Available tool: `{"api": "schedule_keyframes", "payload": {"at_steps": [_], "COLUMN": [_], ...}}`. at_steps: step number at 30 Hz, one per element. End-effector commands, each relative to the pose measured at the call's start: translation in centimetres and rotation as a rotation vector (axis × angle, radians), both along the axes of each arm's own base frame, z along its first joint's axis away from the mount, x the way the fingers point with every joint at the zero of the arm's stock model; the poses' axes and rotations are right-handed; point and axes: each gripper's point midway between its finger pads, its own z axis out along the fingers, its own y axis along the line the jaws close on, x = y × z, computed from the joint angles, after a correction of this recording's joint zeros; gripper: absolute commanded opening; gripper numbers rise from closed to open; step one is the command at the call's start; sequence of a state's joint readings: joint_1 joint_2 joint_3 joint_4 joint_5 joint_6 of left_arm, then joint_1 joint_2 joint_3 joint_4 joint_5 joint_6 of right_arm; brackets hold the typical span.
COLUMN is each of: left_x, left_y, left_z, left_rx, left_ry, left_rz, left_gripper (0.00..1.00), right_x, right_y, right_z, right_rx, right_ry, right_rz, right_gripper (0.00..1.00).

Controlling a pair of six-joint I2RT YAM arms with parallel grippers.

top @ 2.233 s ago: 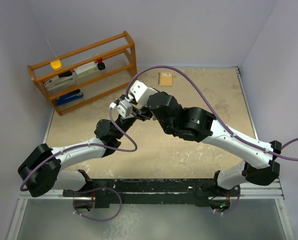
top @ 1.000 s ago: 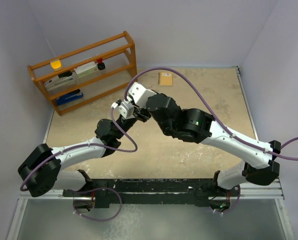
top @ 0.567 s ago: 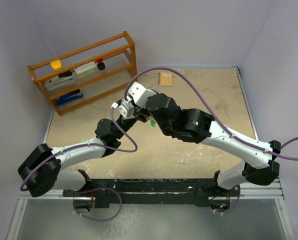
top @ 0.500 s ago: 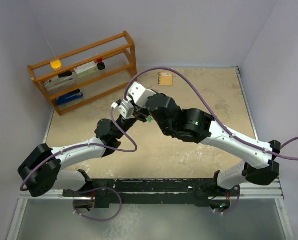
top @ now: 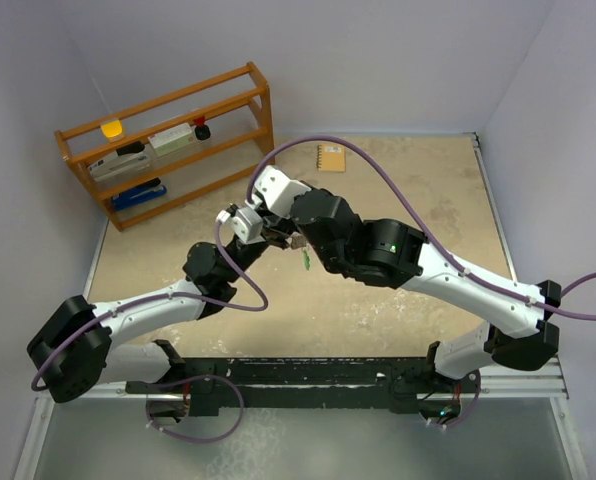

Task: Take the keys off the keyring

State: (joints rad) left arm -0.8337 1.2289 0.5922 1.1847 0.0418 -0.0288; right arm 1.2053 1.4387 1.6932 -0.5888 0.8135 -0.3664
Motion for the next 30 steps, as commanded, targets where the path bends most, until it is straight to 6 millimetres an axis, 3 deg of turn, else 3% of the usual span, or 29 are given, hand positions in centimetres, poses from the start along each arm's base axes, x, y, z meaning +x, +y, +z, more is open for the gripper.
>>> {"api": "schedule_keyframes", "payload": {"at_steps": [1,8,16,24,30], "left_x": [-0.5,0.4,1.1,-0.3,-1.3], "left_y": [0.6,0.2,1.3,0.7,0.3], "left_z": [1.2,-0.1,-2.3,-3.8,-4.7], "left_rx": [-0.016,0.027,0.159,0.349,0.430], "left_ry": [-0.039,0.000,-0.012,-0.071,-0.079], "left_rz": [0.012,0.031,0.128,0.073,0.020], "left_gripper": [0.00,0.00,0.00,0.00,0.00], "right_x": [0.2,0.3,0.8,0.9,0.2], "right_y": [-0.4,-0.7,-1.3,-1.1,0.0], "right_z": [1.9,2.8,5.4,7.6,8.0], "right_rx": [0.071,0.084,0.077,0.062,0.096], "right_ry": [-0.040,-0.069,-0.153,-0.179,-0.149], "right_rz": [-0.032,-0.046,-0.064,-0.035,0.049], "right_gripper": [0.00,0.00,0.00,0.00,0.00]}}
